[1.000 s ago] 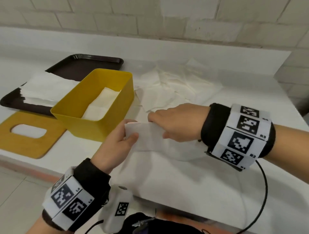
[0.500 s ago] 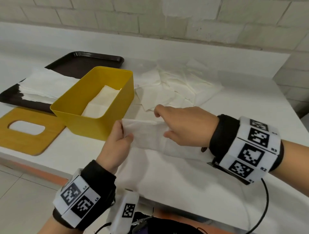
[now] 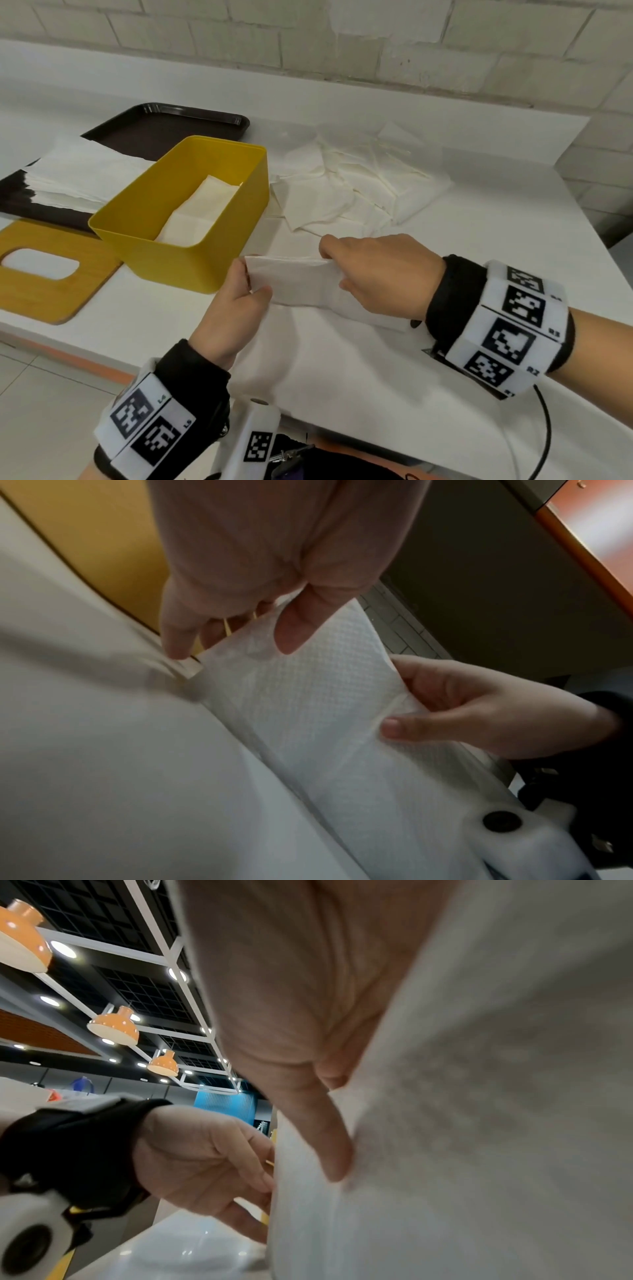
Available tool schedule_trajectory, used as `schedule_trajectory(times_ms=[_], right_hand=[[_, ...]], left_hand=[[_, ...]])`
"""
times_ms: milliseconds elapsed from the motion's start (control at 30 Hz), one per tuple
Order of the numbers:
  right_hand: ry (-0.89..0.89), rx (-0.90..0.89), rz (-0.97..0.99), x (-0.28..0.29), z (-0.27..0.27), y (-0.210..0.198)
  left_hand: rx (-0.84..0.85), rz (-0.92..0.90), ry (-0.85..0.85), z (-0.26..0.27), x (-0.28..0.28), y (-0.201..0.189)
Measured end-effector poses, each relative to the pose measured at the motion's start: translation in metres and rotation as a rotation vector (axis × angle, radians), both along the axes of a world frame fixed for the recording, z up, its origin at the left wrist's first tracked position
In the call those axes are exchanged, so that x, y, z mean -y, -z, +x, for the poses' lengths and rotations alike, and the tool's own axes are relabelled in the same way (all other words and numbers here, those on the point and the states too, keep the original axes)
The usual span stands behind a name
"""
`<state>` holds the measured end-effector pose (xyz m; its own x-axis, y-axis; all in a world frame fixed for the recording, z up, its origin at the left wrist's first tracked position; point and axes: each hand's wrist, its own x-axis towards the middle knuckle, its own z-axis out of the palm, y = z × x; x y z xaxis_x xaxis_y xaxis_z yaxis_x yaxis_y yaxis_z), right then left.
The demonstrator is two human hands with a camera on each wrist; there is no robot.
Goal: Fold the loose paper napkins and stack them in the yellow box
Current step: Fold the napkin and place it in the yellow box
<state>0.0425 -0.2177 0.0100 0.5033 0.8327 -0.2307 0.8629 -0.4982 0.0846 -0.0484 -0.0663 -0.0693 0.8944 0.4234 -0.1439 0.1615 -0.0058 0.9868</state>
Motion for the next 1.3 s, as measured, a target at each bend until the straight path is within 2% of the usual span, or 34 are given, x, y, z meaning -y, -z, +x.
schedule_trajectory(times_ms=[267, 400, 600, 767, 867, 967, 1167, 1300], right_hand=[[-0.015, -0.06, 0.032, -0.005, -0.002, 0.005], [0.026, -0.062, 0.064, -0.006, 0.003, 0.002], [0.157, -0.376, 0.301, 0.001, 0.012, -0.016], [0.108, -0.232, 0.065, -0.007, 0.005, 0.0], [0.091, -0.215, 0.075, -0.01, 0.004, 0.0], [0.125, -0.388, 0.239, -0.009, 0.005, -0.014], [0.274, -0.676, 0.785, -0.008, 0.011, -0.036], [0.367, -0.878, 0.898, -0.023, 0.009, -0.026]], left_hand=[[-0.091, 0.075, 0.128, -0.002, 0.003, -0.002], [-0.129, 0.047, 0.122, -0.005, 0.005, -0.008], [-0.151, 0.005, 0.09, -0.011, 0.0, -0.011], [-0.138, 0.014, 0.067, -0.007, 0.006, -0.013], [-0.095, 0.007, 0.099, -0.008, 0.003, -0.01], [-0.047, -0.035, 0.083, -0.011, 0.001, -0.013], [0.009, -0.164, 0.093, -0.014, -0.004, -0.03], [0.149, -0.153, 0.134, -0.015, -0.008, -0.052]])
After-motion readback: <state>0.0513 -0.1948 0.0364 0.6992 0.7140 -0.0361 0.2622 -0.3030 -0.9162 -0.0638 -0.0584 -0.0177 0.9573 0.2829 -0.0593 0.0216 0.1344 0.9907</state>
